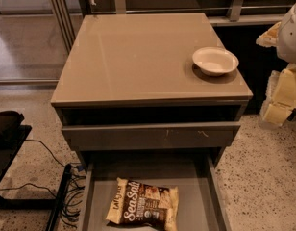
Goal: Pick brown chip bag from middle drawer and place on counter
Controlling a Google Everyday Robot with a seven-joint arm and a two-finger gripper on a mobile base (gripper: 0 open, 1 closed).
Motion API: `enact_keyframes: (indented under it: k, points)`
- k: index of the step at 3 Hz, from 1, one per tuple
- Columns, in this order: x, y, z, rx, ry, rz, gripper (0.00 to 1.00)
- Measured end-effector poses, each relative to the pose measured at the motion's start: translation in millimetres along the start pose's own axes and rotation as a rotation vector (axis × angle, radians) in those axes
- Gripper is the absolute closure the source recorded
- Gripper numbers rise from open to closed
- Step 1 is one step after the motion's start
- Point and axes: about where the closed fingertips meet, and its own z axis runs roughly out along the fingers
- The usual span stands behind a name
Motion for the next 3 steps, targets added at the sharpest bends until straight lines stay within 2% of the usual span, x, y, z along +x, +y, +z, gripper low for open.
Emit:
enact_keyframes:
  k: [1, 2, 3]
  points:
    - [-3.2, -0.2, 0.4, 0.012, -0.001, -0.010, 0.00]
    - [-14.2, 8.4, 37.8, -0.008, -0.035, -0.068, 0.00]
    - [-18.8, 22.4, 109.0, -0.060, -0.101, -0.118, 0.00]
